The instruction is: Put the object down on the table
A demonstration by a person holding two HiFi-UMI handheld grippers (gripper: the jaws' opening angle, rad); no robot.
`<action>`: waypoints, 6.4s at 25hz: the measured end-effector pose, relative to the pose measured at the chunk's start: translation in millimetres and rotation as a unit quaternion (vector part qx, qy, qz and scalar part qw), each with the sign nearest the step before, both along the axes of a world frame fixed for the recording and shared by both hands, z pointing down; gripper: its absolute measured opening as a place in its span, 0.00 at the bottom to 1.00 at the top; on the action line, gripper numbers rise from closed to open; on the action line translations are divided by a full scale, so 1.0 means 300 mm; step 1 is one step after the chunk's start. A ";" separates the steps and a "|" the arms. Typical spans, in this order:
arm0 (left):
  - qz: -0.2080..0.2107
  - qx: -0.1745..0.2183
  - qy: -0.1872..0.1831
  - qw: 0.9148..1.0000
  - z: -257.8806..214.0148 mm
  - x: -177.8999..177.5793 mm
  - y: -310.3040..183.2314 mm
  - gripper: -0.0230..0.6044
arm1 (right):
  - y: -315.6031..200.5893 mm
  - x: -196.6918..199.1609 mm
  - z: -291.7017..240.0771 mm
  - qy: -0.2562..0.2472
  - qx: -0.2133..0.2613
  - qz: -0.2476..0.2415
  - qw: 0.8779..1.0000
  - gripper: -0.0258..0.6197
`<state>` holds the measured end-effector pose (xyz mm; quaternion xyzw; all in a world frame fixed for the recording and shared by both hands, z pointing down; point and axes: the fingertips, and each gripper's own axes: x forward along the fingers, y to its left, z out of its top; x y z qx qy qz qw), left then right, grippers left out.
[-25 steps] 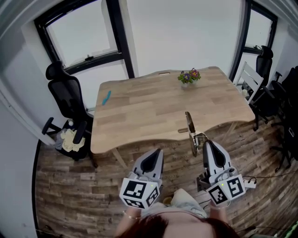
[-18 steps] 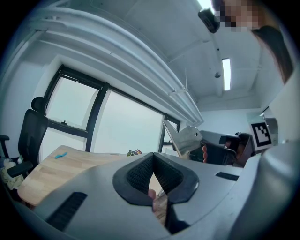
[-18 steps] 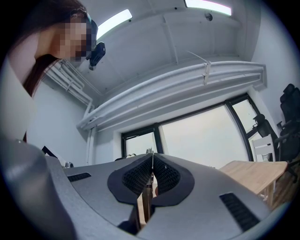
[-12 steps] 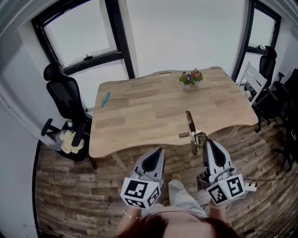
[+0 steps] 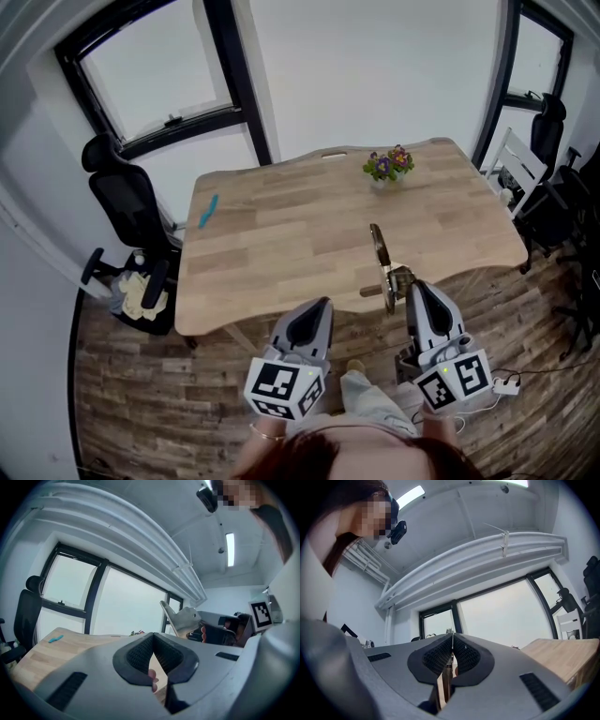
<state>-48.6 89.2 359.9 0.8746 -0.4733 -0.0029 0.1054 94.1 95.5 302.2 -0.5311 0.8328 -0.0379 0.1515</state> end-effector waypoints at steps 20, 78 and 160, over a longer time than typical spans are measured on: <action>-0.007 -0.005 0.003 1.000 0.014 0.158 -0.376 0.04 | -0.372 0.117 0.013 0.015 0.000 -0.022 1.000 0.05; 0.074 -0.040 -0.026 0.996 0.149 0.176 -0.995 0.04 | -1.089 0.011 0.408 0.153 -0.106 -0.015 0.982 0.05; 0.056 -0.121 -0.016 0.991 0.376 0.050 -1.197 0.04 | -1.350 -0.102 1.152 0.377 -0.277 -0.070 0.881 0.05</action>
